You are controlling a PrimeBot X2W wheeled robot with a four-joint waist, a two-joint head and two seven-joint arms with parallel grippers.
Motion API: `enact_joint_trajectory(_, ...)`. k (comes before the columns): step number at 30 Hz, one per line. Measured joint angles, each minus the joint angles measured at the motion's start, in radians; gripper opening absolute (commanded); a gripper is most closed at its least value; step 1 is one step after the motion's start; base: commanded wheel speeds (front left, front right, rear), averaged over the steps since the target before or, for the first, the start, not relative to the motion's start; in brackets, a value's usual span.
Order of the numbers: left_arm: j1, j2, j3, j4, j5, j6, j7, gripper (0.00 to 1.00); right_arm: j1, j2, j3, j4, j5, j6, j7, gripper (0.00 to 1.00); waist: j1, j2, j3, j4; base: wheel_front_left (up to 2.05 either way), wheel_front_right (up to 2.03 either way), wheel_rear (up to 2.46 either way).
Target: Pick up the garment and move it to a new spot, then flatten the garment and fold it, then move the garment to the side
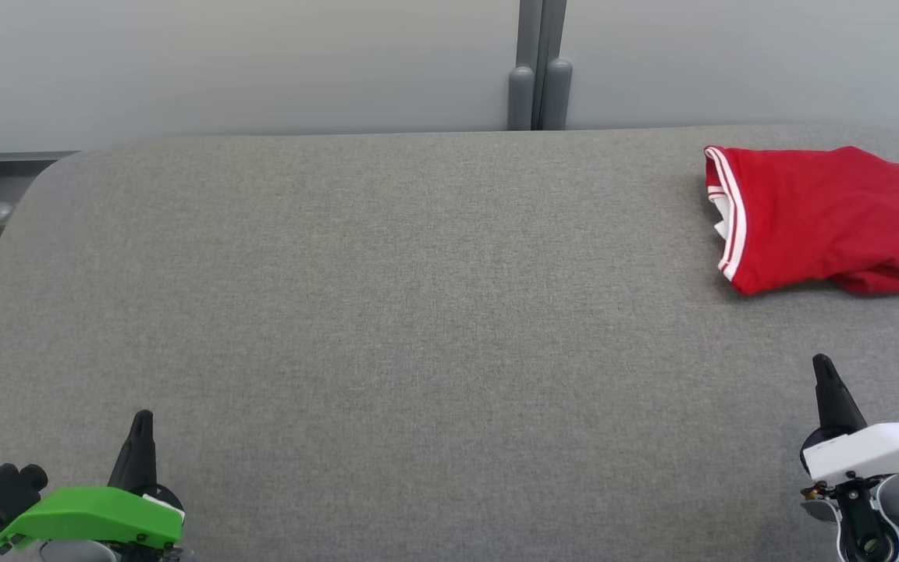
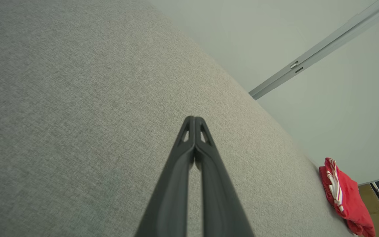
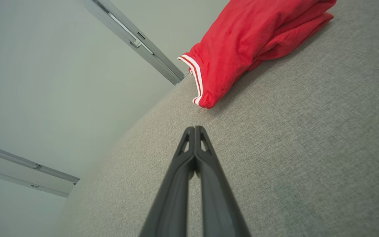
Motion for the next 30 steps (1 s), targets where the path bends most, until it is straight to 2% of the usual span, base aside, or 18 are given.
enact_joint_trajectory(30,-0.031,-0.053,0.08,0.014,-0.306,-0.062,0.098,0.0,-0.058,0.058,-0.075,0.029,0.371,0.057,0.094,0.0,0.0,0.0,-0.013,-0.017,0.0,0.0,0.0)
